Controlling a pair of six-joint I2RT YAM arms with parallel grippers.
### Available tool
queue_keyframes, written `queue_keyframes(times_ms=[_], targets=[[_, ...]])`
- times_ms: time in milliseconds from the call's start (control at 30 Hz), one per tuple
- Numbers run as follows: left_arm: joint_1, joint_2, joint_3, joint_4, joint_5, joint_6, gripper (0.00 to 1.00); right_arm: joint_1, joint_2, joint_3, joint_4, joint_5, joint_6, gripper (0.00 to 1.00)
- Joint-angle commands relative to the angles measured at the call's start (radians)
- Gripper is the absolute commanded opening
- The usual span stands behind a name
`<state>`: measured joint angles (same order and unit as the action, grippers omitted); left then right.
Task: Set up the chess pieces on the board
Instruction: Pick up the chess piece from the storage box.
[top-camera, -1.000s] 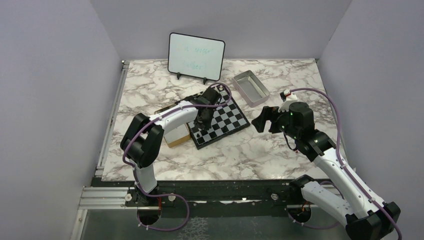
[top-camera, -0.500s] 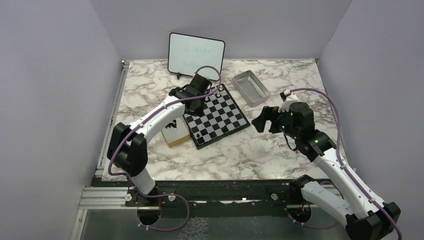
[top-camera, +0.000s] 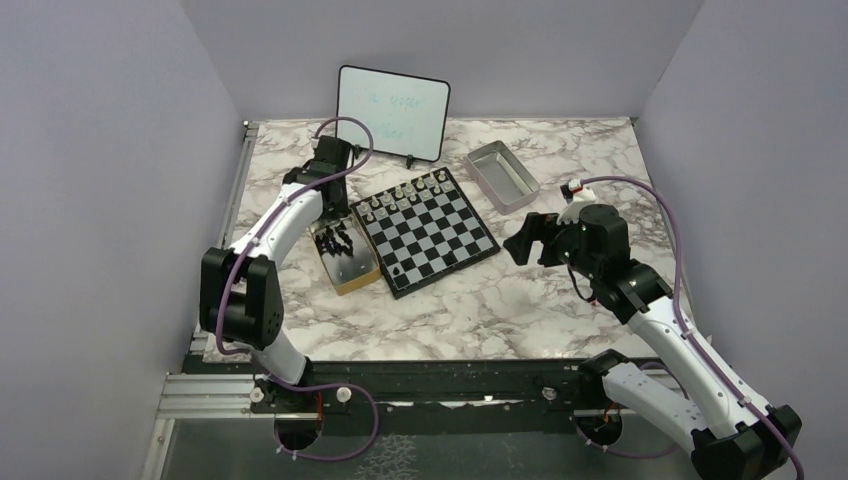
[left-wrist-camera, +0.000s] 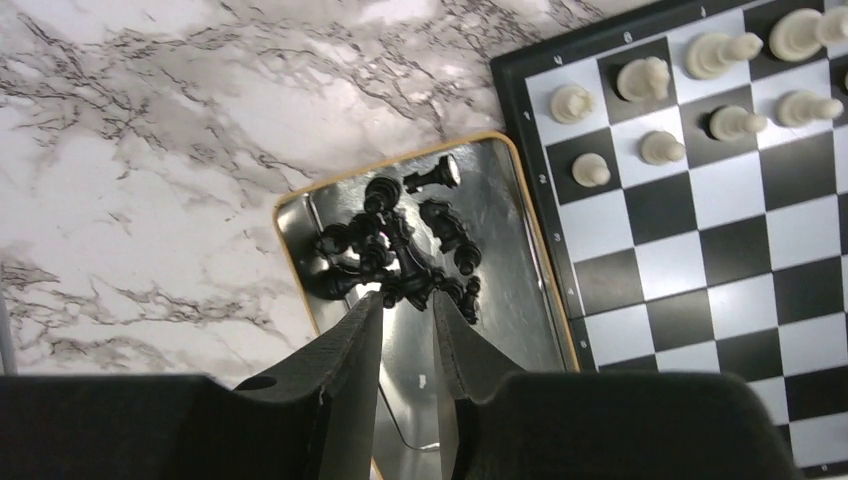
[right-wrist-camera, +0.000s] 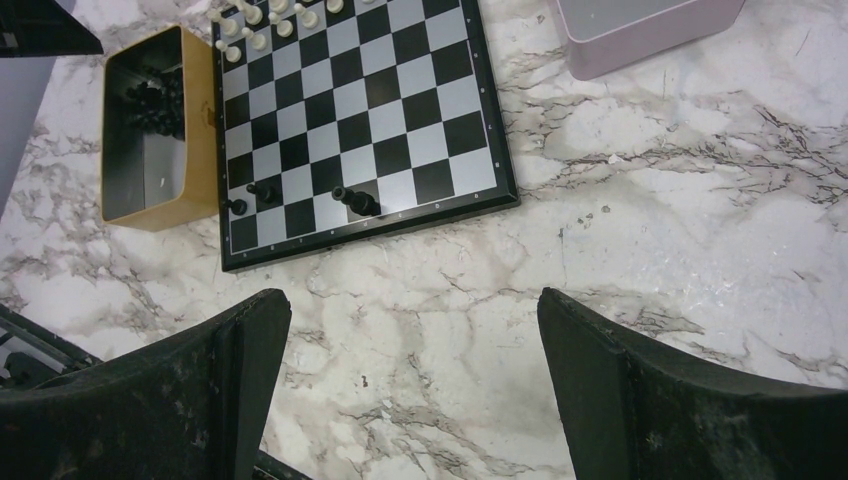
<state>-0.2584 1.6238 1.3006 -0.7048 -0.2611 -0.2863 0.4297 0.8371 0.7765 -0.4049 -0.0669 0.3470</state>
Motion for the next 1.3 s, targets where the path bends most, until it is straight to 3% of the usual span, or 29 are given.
queue_keyframes(times_ms=[0,433,567,1267], targets=[[0.045,0.026,-0.005,0.086,-0.041,0.016,0.27,-0.008,-0.002,-0.004,0.011,0.010,-0.013,1.00],[0.086,0.114,-0.060,0.210,-0.053,-0.007,0.29,-0.008,0.006,-0.002,0.013,0.020,-0.019,1.00],[0.095,0.138,-0.063,0.213,-0.053,-0.008,0.24,-0.008,0.015,-0.002,0.024,0.012,-0.019,1.00],[0.107,0.191,-0.069,0.222,-0.044,-0.005,0.24,-0.008,0.012,-0.002,0.019,0.014,-0.022,1.00]])
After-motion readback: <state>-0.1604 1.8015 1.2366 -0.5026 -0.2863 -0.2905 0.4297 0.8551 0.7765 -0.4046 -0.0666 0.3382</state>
